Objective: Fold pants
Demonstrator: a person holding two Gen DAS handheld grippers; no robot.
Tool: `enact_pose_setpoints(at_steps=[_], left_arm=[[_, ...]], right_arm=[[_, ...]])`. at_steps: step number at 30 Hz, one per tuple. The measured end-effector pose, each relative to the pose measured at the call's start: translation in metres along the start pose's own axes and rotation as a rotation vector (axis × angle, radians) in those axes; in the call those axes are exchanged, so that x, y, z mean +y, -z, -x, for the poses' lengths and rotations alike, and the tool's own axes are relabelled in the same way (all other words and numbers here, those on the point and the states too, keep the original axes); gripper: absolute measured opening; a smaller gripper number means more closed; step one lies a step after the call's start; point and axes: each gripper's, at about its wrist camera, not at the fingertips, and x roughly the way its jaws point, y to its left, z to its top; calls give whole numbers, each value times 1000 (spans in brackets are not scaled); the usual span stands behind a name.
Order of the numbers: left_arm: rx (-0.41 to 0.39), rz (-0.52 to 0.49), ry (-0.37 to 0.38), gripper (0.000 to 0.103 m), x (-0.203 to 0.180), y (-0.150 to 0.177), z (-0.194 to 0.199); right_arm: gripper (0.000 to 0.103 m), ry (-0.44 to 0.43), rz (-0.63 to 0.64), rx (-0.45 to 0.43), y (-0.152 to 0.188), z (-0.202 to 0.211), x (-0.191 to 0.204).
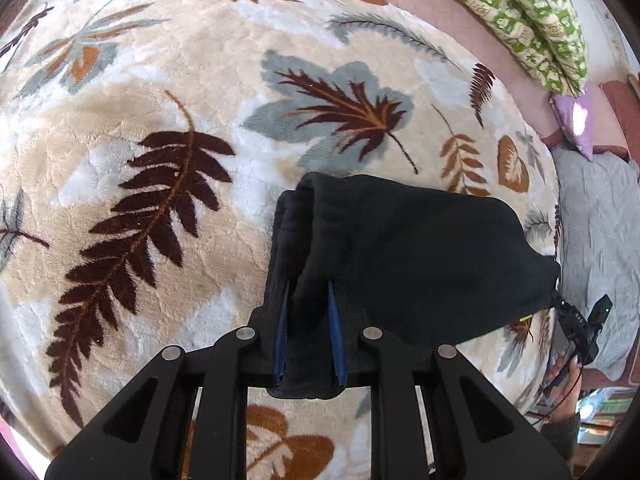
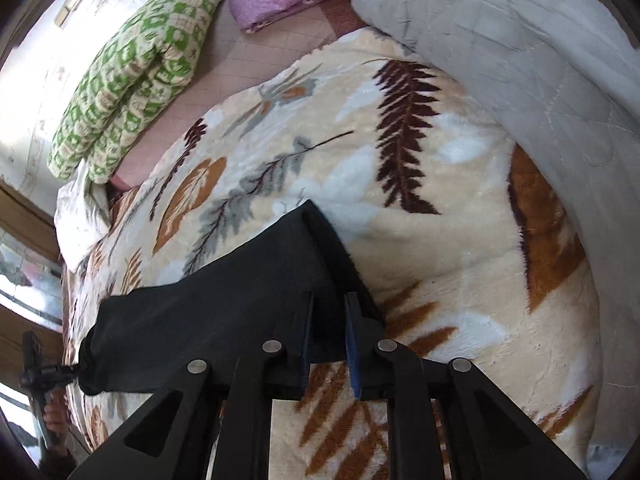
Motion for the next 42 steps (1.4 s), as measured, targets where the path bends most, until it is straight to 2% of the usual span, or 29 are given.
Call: enact_pose_setpoints(at_steps=[3, 5, 8, 10, 12, 16, 18, 19, 22, 23, 27, 32, 34, 37, 40, 42], left_arm=[[3, 13, -10, 16, 1, 0, 0], [2, 25, 20, 16, 3, 1, 9], [-21, 34, 40, 16, 10, 7, 29], [-44, 66, 65, 16, 20, 11, 46], [-56, 108, 91, 16, 29, 13, 57], [-73, 140, 113, 16, 32, 24, 76], [-73, 115, 144, 16, 18, 32, 79], [-69, 97, 157, 20, 9, 37, 80], [-46, 36, 186, 44, -29, 55, 71], [-40, 29, 196, 47, -39, 59, 69], [30, -21, 272, 47, -90, 74, 45], [148, -64, 295, 46, -152, 86, 11], [115, -66, 307, 47, -163, 83, 15], [31, -97, 254, 47, -154, 67, 34], [-53, -64, 169, 47, -112, 33, 59], [-73, -35, 131, 47, -84, 14, 66]], right_arm=[[13, 40, 15, 1, 1, -3, 4], [19, 26, -13, -7, 1, 3, 6], [19, -23, -59, -54, 2, 26, 5], [24, -42, -64, -74, 4, 45, 6], [31, -48, -55, -78, 8, 61, 9], [34, -64, -47, -73, 22, 84, 14], [38, -84, -57, -70, 30, 93, 15], [39, -94, -61, -67, 32, 95, 15], [46, -123, -83, -60, 44, 100, 16], [46, -128, -90, -54, 46, 100, 16], [46, -145, -132, -23, 53, 96, 12], [51, -158, -175, -21, 49, 91, 0], [52, -143, -170, -16, 47, 89, 2], [52, -164, -69, 1, 43, 86, 24], [54, -211, 23, 13, 35, 75, 59], [57, -251, 81, 36, 30, 61, 87]])
